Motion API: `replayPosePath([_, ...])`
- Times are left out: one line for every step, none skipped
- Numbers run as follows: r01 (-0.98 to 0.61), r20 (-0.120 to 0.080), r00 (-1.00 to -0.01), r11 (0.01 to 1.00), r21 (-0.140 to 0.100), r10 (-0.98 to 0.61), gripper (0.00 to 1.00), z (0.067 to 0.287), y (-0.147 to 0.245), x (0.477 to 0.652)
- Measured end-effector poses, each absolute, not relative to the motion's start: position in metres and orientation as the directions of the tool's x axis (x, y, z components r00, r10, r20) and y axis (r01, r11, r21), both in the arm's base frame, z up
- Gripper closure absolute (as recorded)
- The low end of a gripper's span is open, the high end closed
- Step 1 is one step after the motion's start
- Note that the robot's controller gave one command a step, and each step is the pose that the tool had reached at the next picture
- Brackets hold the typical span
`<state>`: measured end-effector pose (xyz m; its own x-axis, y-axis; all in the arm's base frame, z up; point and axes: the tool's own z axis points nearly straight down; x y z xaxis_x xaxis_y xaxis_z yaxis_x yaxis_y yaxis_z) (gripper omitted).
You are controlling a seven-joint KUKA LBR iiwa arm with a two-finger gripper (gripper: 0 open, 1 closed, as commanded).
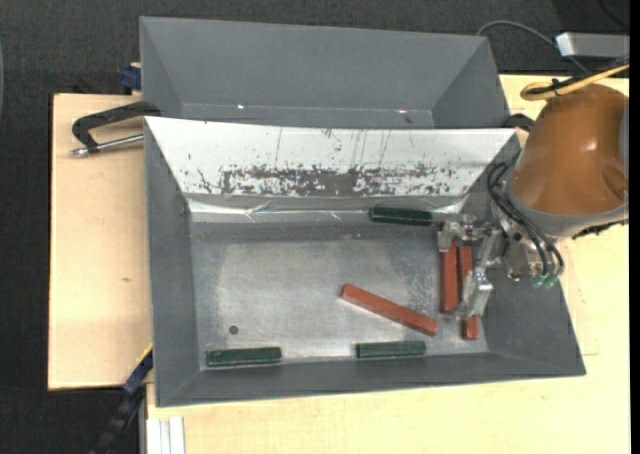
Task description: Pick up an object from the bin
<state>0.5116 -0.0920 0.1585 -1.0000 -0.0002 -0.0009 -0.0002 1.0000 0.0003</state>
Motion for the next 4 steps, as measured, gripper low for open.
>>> replayPosePath([0.030,-0.007,-1.000,1.000,0.001,0.030,0.00,0.086,-0.044,0.521])
replayPosePath([0.197,0.001,-0.980,0.980,0.001,0.197,0.00,0.101,-0.036,0.521])
replayPosePath([0.203,-0.007,-0.979,0.979,0.001,0.203,0.00,0.127,-0.030,0.520])
replayPosePath([0.298,-0.001,-0.955,0.955,0.002,0.298,0.00,0.072,-0.008,0.519])
